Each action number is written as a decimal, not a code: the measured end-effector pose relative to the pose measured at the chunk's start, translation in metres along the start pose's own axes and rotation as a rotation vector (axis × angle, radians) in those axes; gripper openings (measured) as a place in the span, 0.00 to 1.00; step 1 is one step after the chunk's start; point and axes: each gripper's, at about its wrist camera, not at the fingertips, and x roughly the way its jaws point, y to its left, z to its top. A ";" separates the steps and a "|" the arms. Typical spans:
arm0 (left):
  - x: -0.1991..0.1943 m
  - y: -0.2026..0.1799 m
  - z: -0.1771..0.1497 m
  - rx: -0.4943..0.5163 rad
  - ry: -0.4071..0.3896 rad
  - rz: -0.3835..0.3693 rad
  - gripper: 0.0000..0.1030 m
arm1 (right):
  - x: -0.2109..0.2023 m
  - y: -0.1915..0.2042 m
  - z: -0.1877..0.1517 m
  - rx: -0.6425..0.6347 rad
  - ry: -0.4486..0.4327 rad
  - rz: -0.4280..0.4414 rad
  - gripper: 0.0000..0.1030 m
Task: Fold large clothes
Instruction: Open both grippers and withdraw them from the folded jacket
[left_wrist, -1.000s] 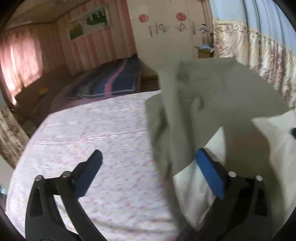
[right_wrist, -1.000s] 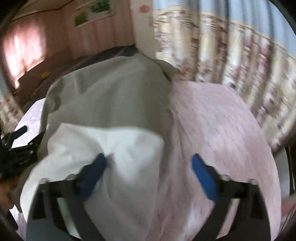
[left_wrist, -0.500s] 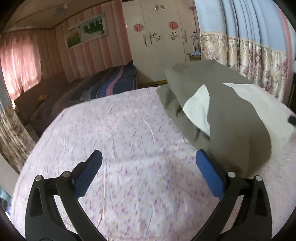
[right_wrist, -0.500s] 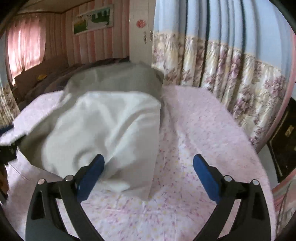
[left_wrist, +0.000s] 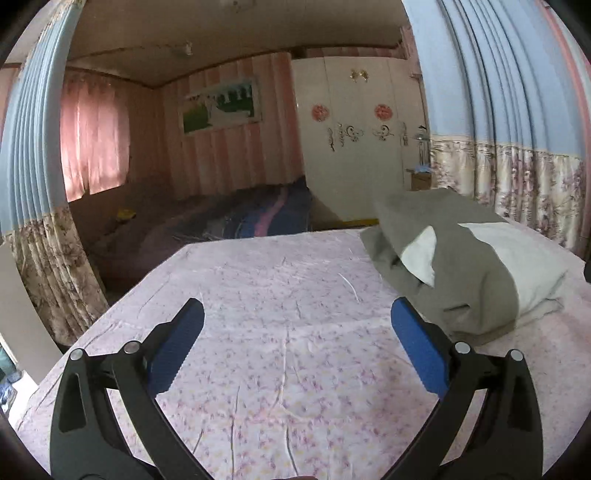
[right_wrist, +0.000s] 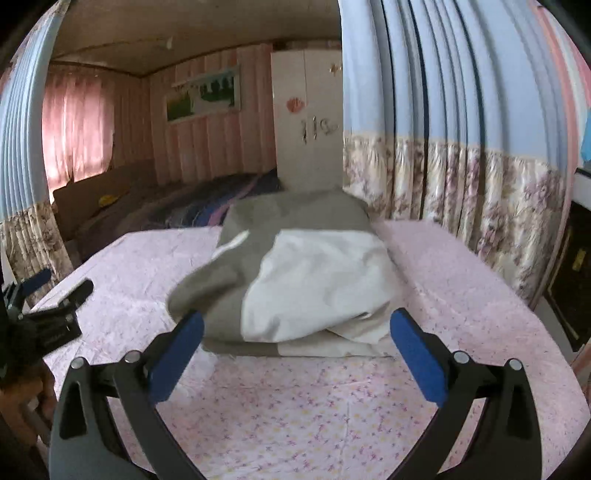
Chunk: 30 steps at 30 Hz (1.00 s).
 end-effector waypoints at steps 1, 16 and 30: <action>-0.005 0.001 0.001 -0.009 0.007 -0.018 0.97 | -0.003 0.003 0.003 -0.005 0.000 -0.008 0.98; -0.046 0.005 0.010 -0.085 -0.004 -0.115 0.97 | -0.044 0.014 0.017 -0.025 -0.038 0.009 0.98; -0.069 0.013 0.013 -0.112 -0.034 -0.155 0.97 | -0.056 0.021 0.013 -0.018 -0.025 0.030 0.98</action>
